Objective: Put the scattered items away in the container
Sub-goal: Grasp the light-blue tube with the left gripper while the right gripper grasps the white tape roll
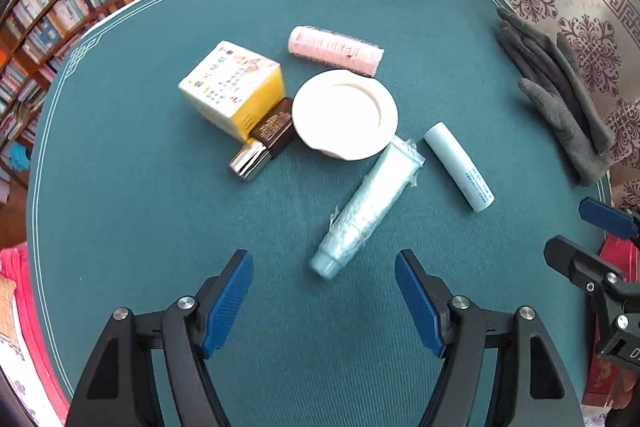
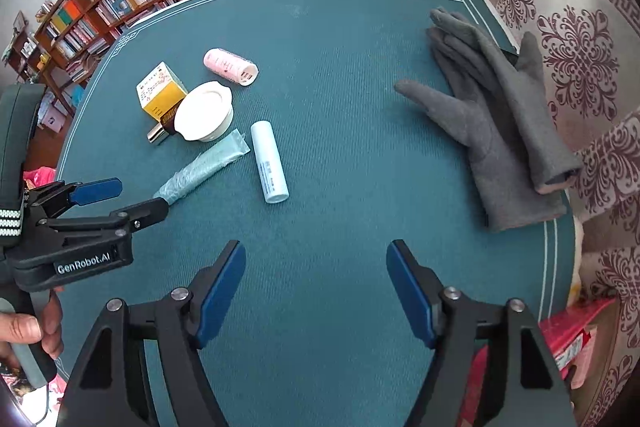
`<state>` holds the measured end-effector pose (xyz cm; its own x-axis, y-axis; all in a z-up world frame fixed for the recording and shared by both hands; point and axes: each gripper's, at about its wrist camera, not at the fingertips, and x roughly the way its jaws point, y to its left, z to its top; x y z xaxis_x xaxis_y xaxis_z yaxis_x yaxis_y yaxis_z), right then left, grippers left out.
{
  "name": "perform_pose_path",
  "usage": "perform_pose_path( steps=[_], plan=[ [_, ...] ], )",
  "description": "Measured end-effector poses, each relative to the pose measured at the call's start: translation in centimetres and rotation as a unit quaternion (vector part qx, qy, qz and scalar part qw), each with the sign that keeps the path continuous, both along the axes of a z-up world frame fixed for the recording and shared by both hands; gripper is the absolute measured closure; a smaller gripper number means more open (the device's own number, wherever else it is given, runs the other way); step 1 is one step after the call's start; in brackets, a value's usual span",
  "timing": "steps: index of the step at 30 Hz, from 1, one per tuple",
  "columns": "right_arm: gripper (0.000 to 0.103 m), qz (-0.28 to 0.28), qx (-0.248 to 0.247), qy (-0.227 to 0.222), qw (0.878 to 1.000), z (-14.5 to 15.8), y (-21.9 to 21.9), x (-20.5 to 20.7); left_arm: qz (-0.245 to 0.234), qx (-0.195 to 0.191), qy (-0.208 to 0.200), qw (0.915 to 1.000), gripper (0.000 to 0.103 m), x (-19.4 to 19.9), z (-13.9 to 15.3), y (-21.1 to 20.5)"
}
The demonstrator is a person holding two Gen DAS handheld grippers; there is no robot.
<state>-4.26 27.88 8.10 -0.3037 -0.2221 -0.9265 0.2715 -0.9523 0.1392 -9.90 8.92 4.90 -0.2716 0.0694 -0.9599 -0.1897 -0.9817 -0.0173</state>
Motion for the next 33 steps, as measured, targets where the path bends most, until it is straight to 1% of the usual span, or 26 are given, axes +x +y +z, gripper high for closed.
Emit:
perform_pose_path(
  steps=[3,4,5,6,9,10,11,13,15,19,23,25,26,27,29,30,31,33],
  plan=[
    [0.027,-0.006,0.005,-0.003,1.0,-0.2,-0.4,-1.2,-0.032,-0.015,0.003,0.9994,0.029,-0.8,-1.1,1.2],
    [0.027,-0.006,0.006,-0.004,1.0,-0.2,-0.4,-1.6,-0.037,-0.017,0.004,0.9991,0.031,-1.0,-1.4,1.4],
    [0.027,-0.005,0.008,-0.005,1.0,-0.3,-0.5,-1.9,-0.042,-0.015,0.003,0.999,0.035,-1.1,-1.7,1.6],
    [0.027,-0.005,0.01,-0.006,1.0,-0.4,-0.6,-2.1,-0.045,-0.011,-0.003,0.9989,0.046,-1.2,-2.0,1.7],
    [0.029,0.0,0.011,-0.011,1.0,-0.7,-1.0,-2.9,-0.047,-0.009,0.005,0.9988,0.05,-1.2,-2.1,1.8],
    [0.03,0.003,0.012,-0.013,1.0,-0.8,-1.2,-3.1,-0.051,-0.008,0.009,0.9986,0.065,-1.1,-2.0,1.8],
    [0.032,0.005,0.013,-0.015,1.0,-1.0,-1.6,-3.4,-0.056,-0.006,0.01,0.9983,0.072,-1.0,-1.8,1.9],
    [0.035,0.011,0.013,-0.019,1.0,-1.1,-2.1,-3.8,-0.061,0.002,0.005,0.9981,0.079,-0.7,-1.6,1.9],
    [0.038,0.017,0.012,-0.022,1.0,-1.3,-2.8,-4.2,-0.059,0.01,0.0,0.9982,0.08,-0.2,-1.5,1.6],
    [0.043,0.035,0.017,-0.023,0.999,-1.9,-4.5,-4.8,-0.04,0.024,-0.007,0.9989,0.08,0.9,-1.3,0.4],
    [0.05,0.049,0.034,-0.03,0.998,-3.0,-6.0,-5.4,-0.027,0.025,-0.012,0.9993,0.08,1.8,-1.1,-0.6],
    [0.056,0.055,0.049,-0.034,0.997,-3.7,-6.4,-5.4,-0.02,0.025,-0.013,0.9994,0.08,2.2,-0.9,-1.0],
    [0.061,0.056,0.058,-0.036,0.996,-4.2,-6.5,-5.3,-0.017,0.024,-0.013,0.9995,0.08,2.5,-0.8,-1.2],
    [0.065,0.059,0.065,-0.017,0.996,-4.0,-6.6,-5.0,-0.014,0.022,-0.013,0.9996,0.08,2.7,-0.8,-1.4],
    [0.073,0.067,0.079,-0.005,0.995,-4.1,-6.7,-4.5,-0.011,0.018,-0.014,0.9997,0.08,3.3,-0.6,-1.7],
    [0.08,0.068,0.079,-0.004,0.995,-4.0,-6.5,-4.2,-0.009,0.017,-0.014,0.9997,0.08,3.6,-0.5,-1.7],
    [0.083,0.067,0.079,-0.009,0.995,-4.0,-6.3,-3.9,-0.006,0.016,-0.014,0.9998,0.08,3.8,-0.3,-1.8],
    [0.083,0.058,0.071,-0.023,0.996,-3.7,-5.3,-3.1,-0.002,0.016,-0.011,0.9998,0.08,4.4,0.2,-1.8]
  ],
)
